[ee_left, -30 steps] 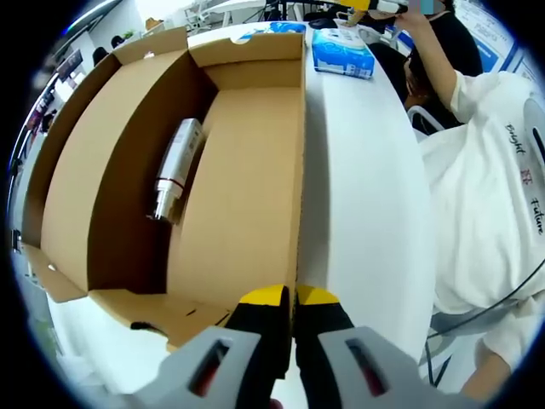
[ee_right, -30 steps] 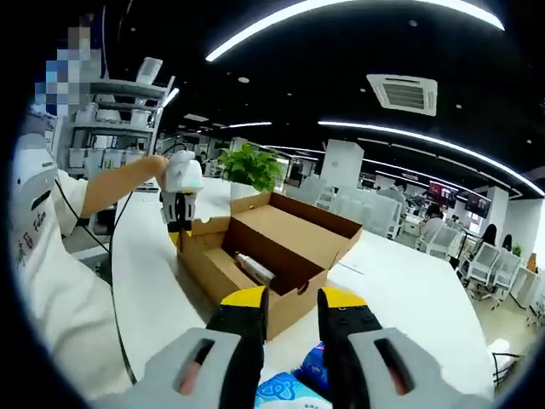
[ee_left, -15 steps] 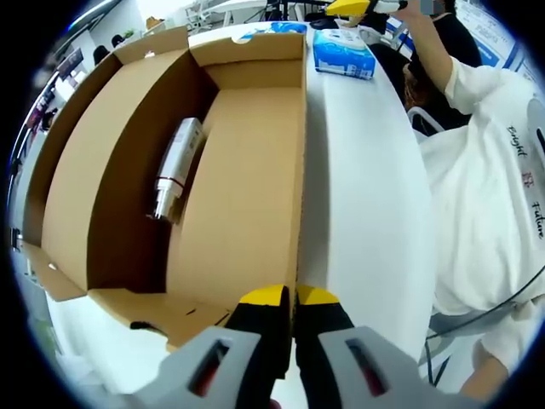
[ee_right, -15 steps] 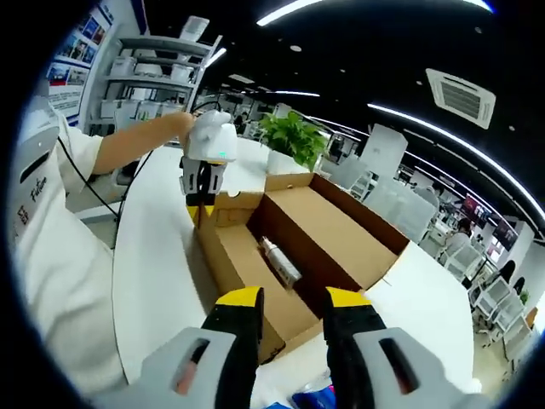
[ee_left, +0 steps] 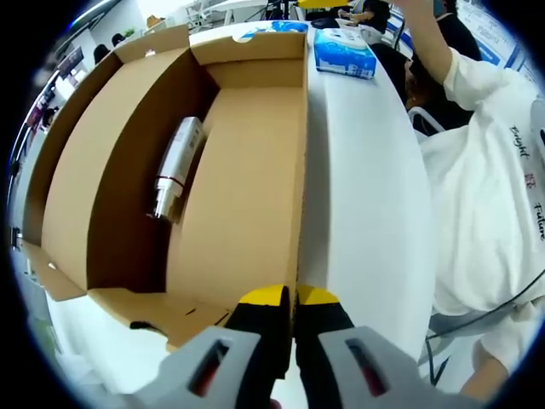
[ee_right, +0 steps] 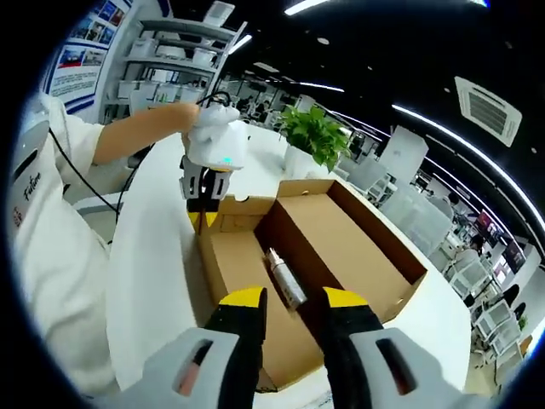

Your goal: Operate the shoe box by opening the lid, removing the specified soft item, and placing it in the target area until the item is outside and the box remains undamaged.

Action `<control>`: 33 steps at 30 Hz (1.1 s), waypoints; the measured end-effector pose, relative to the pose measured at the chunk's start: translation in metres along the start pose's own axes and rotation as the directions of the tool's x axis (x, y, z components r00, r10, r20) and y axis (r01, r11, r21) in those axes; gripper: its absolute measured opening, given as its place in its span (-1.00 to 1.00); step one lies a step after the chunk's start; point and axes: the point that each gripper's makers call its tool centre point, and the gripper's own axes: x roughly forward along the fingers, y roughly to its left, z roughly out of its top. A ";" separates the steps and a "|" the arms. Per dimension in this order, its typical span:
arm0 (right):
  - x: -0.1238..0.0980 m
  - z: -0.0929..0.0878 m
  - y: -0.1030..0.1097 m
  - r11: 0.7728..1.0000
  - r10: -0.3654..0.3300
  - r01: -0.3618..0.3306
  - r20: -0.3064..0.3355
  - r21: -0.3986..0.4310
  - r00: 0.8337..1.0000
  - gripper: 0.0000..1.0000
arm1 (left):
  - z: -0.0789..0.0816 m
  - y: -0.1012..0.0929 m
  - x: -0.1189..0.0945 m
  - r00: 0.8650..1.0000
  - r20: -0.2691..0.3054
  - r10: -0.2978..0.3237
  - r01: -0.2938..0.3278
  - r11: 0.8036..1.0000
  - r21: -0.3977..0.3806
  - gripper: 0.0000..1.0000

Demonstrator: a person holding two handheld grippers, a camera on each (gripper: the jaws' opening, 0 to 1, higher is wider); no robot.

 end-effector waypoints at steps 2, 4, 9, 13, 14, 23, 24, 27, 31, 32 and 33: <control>0.006 0.000 0.001 1.000 0.005 -0.005 -0.005 -0.008 1.000 -0.59 | 0.000 -0.001 0.000 1.000 -0.001 0.000 0.000 1.000 -0.001 -0.97; 0.011 0.002 0.001 1.000 0.008 -0.008 -0.015 -0.013 1.000 -0.60 | -0.001 -0.002 0.000 1.000 0.000 0.001 -0.001 1.000 0.000 -0.97; 0.022 0.008 -0.001 0.999 0.035 -0.036 -0.047 -0.033 0.998 -0.58 | 0.000 0.000 0.000 1.000 0.001 -0.002 0.002 1.000 0.001 -0.97; 0.036 0.012 -0.008 0.996 0.050 -0.056 -0.090 -0.068 0.995 -0.56 | 0.000 -0.001 0.001 1.000 0.002 -0.001 0.001 1.000 0.001 -0.97; 0.041 0.012 -0.008 0.994 0.062 -0.070 -0.100 -0.080 0.993 -0.56 | 0.000 -0.002 0.001 1.000 0.002 0.000 0.000 1.000 0.001 -0.97; 0.071 0.000 -0.002 0.983 0.128 -0.146 -0.150 -0.113 0.980 -0.51 | 0.001 -0.001 0.001 1.000 0.006 0.001 -0.001 1.000 0.004 -0.97; 0.074 -0.004 -0.002 0.982 0.131 -0.150 -0.162 -0.112 0.978 -0.51 | 0.001 0.001 0.001 1.000 0.006 0.001 -0.001 1.000 0.003 -0.97; 0.082 -0.012 -0.001 0.980 0.158 -0.176 -0.181 -0.093 0.971 -0.54 | 0.001 0.003 0.001 1.000 0.006 0.003 -0.003 1.000 0.005 -0.97; 0.089 -0.011 0.002 0.967 0.212 -0.233 -0.186 -0.101 0.959 -0.56 | 0.001 0.007 0.001 1.000 -0.005 0.006 -0.006 1.000 0.004 -0.97; 0.092 -0.011 0.000 0.968 0.212 -0.233 -0.195 -0.091 0.958 -0.57 | 0.001 0.008 0.001 1.000 -0.008 0.005 -0.005 1.000 0.002 -0.97; 0.096 -0.013 0.000 0.968 0.214 -0.236 -0.207 -0.084 0.954 -0.59 | 0.001 0.007 0.001 1.000 -0.009 0.004 -0.004 1.000 0.002 -0.97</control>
